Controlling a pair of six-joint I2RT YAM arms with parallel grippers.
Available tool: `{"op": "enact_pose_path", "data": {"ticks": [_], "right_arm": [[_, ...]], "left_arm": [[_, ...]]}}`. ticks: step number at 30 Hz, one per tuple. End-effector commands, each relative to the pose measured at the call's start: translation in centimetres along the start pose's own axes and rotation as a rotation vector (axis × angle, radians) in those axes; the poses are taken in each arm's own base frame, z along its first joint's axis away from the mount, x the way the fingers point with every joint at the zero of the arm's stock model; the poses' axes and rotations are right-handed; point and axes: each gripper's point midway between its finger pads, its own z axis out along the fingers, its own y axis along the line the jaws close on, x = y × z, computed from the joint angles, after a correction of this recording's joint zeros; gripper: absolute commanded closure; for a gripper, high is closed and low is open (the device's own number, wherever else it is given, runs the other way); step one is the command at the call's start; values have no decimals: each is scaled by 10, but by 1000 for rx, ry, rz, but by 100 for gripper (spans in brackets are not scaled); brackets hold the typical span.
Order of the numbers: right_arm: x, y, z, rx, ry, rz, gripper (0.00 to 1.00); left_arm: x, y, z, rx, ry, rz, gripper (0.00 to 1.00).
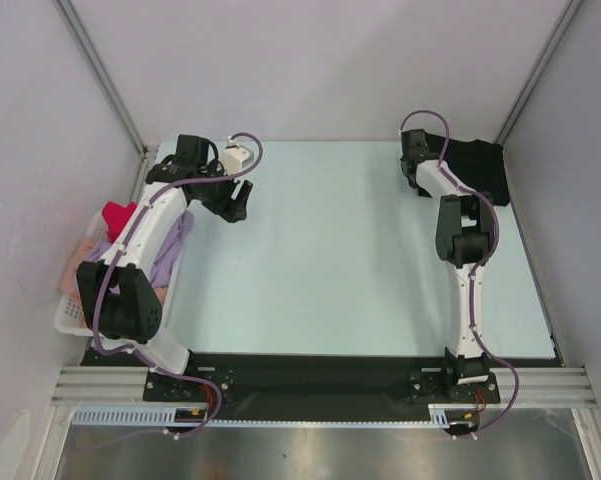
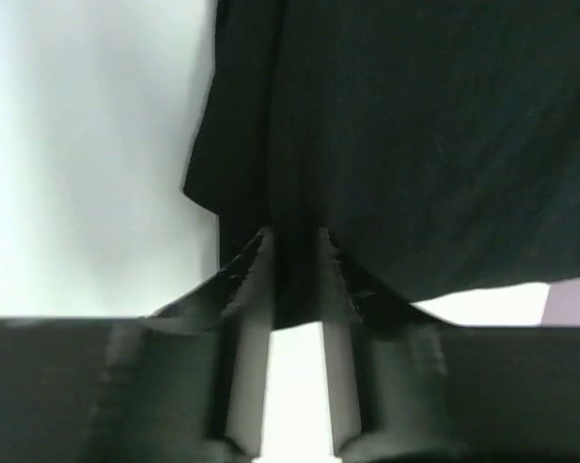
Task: Fold and stack the t-shirts
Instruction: Neatly place the folded tshirt to the corner
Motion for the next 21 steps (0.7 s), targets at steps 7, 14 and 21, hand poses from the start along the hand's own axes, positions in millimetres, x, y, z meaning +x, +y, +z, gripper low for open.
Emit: {"op": "enact_pose_path", "data": {"ticks": [7, 14, 21], "right_arm": [[28, -30, 4, 48, 51, 59, 95], [18, -22, -7, -10, 22, 65, 88], [-19, -18, -53, -136, -75, 192, 0]], "left_arm": [[-15, 6, -12, -16, -58, 40, 24], [-16, 8, -13, -29, -62, 47, 24], [-9, 13, -18, -60, -37, 75, 23]]}}
